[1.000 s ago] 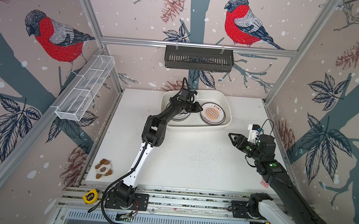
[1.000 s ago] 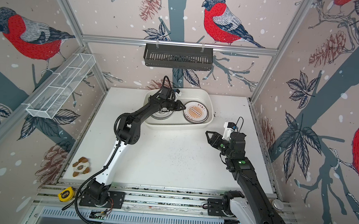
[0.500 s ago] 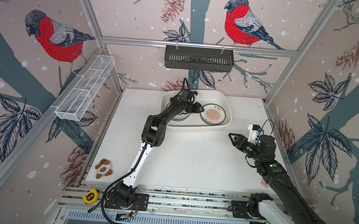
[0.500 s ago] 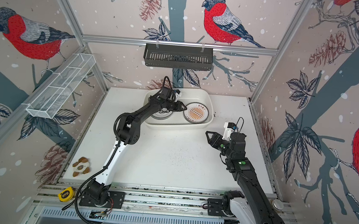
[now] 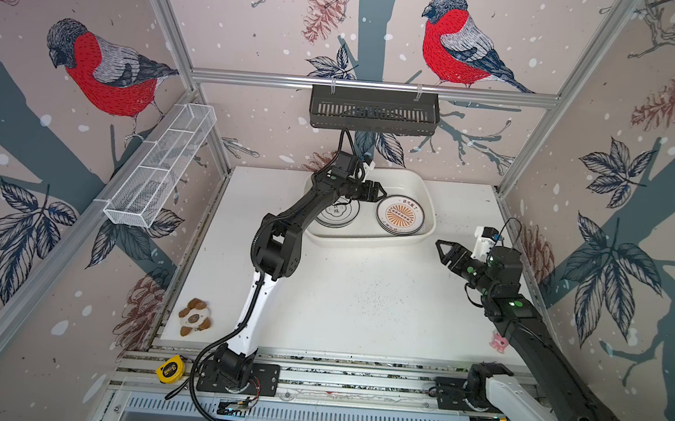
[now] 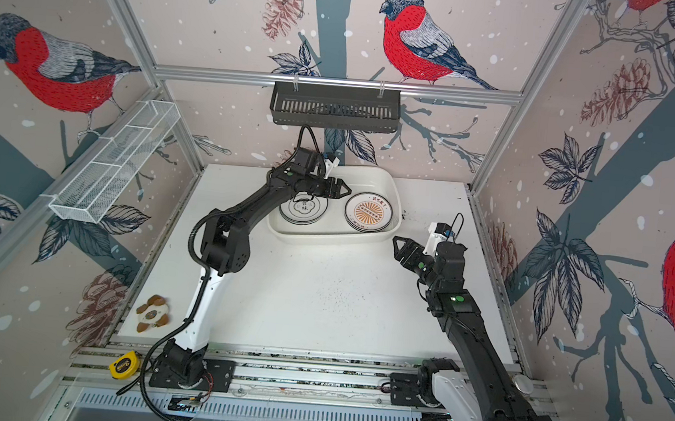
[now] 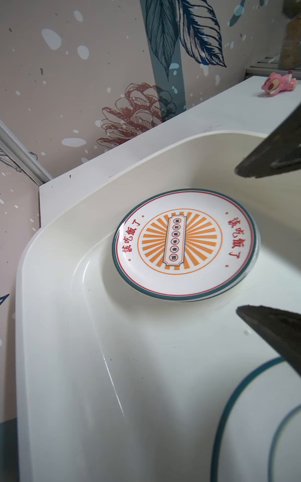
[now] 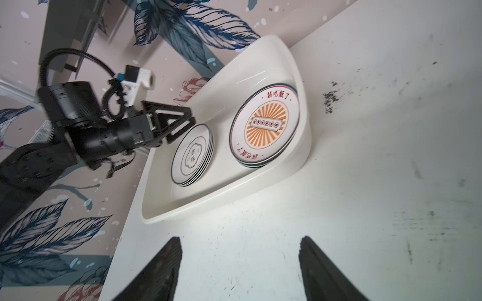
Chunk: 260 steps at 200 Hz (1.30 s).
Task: Place the plates into the plastic bin on the countertop
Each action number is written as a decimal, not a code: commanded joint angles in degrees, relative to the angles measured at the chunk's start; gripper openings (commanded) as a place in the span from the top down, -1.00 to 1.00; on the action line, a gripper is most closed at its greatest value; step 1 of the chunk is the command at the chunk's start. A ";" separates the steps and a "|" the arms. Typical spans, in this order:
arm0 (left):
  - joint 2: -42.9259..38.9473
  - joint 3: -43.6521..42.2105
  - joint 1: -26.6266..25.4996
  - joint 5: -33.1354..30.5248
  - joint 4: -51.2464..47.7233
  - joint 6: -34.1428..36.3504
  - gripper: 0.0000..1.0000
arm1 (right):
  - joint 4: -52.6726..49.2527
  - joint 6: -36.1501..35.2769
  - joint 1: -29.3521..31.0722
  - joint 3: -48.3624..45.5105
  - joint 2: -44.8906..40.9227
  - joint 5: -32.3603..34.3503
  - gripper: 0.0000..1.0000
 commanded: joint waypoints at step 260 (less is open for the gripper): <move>-60.13 -102.15 27.57 -27.62 75.56 9.58 -0.95 | 50.00 -25.03 -9.28 -15.76 18.01 36.88 -0.99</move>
